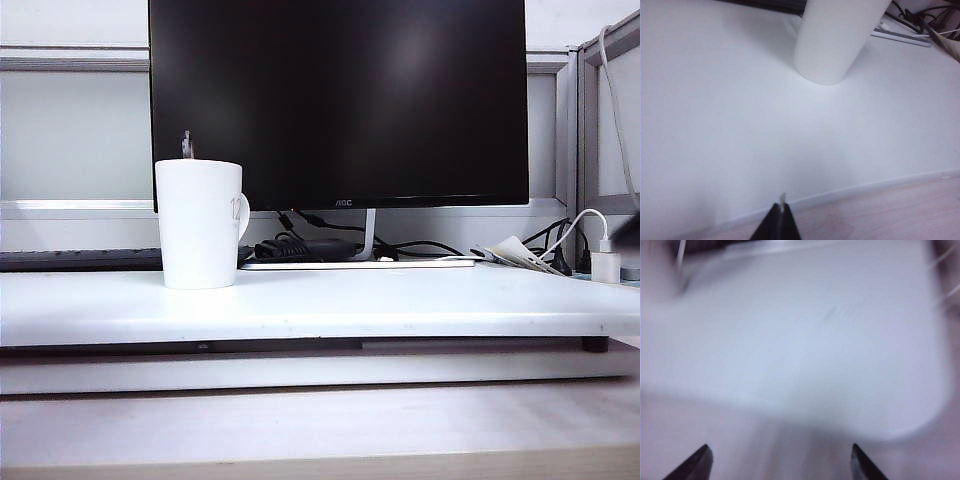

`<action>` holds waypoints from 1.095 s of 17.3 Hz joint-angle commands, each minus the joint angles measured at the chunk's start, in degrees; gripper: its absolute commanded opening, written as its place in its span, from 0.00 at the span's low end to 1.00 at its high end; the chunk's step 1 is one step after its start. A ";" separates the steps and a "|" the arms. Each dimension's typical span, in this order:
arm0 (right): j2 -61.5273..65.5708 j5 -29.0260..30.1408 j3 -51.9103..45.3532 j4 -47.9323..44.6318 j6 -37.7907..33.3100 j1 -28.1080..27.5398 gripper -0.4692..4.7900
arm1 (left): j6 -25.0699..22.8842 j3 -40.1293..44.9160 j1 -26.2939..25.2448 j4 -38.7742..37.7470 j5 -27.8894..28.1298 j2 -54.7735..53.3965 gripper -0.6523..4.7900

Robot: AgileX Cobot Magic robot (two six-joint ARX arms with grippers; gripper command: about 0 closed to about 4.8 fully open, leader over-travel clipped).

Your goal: Pick up a spoon and stir the liquid in the cup.

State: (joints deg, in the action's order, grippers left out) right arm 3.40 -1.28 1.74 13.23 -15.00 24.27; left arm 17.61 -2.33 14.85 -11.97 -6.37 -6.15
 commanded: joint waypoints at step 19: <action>-3.26 -6.49 -0.17 -3.02 4.61 -17.57 0.77 | -1.22 1.09 -22.10 1.44 5.66 5.95 0.11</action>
State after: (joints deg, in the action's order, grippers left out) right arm 0.16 -7.75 1.50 11.49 -10.44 6.68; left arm 16.93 -1.43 -7.25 -11.14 -5.74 -0.19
